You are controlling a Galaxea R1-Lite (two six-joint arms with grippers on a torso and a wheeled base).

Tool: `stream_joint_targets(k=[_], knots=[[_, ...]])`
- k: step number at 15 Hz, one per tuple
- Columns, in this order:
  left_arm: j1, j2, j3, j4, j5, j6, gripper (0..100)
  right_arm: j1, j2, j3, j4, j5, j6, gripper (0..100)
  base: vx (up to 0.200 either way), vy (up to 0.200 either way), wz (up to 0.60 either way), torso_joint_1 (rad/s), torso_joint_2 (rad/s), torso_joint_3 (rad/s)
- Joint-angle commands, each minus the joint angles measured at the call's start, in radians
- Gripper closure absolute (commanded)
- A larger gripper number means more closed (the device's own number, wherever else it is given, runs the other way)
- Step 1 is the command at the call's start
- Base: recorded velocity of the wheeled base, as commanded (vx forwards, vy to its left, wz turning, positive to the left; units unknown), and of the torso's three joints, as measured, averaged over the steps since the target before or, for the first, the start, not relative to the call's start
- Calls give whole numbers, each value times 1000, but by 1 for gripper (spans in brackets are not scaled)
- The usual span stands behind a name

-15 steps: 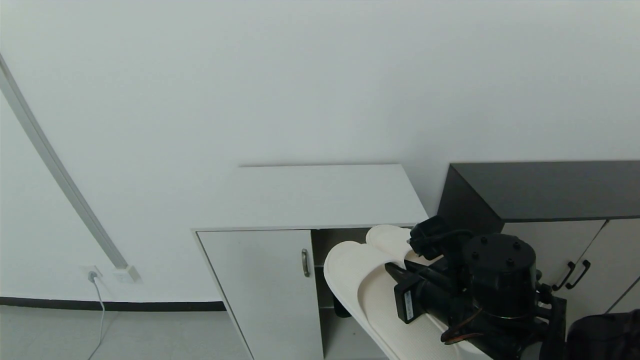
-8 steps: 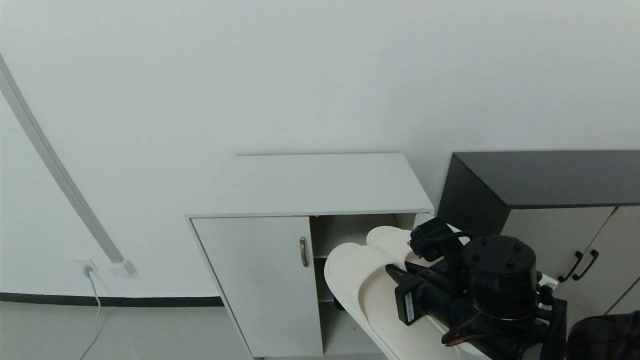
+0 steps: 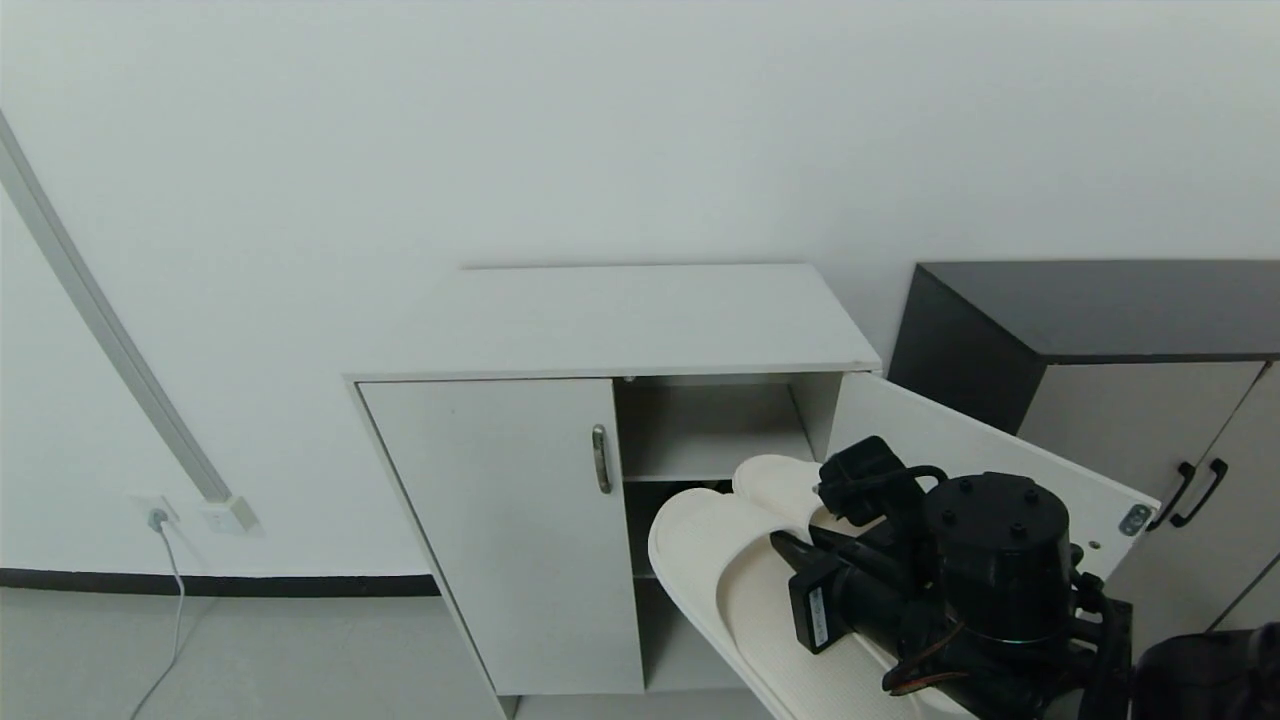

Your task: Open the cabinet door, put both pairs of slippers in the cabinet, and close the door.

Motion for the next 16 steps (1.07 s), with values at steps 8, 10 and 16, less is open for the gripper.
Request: stream_joint_targets(k=[8, 10, 16], knots=[[0, 1, 0, 0, 0, 0, 100, 4, 6, 0, 0, 0, 0, 100, 0, 0, 0, -187, 501, 317], [1, 1, 0, 0, 0, 0, 100, 6, 6, 0, 0, 0, 0, 100, 0, 0, 0, -151, 486, 325], [0, 1, 0, 0, 0, 0, 100, 6, 15, 0, -2, -2, 0, 100, 0, 0, 0, -116, 461, 338]])
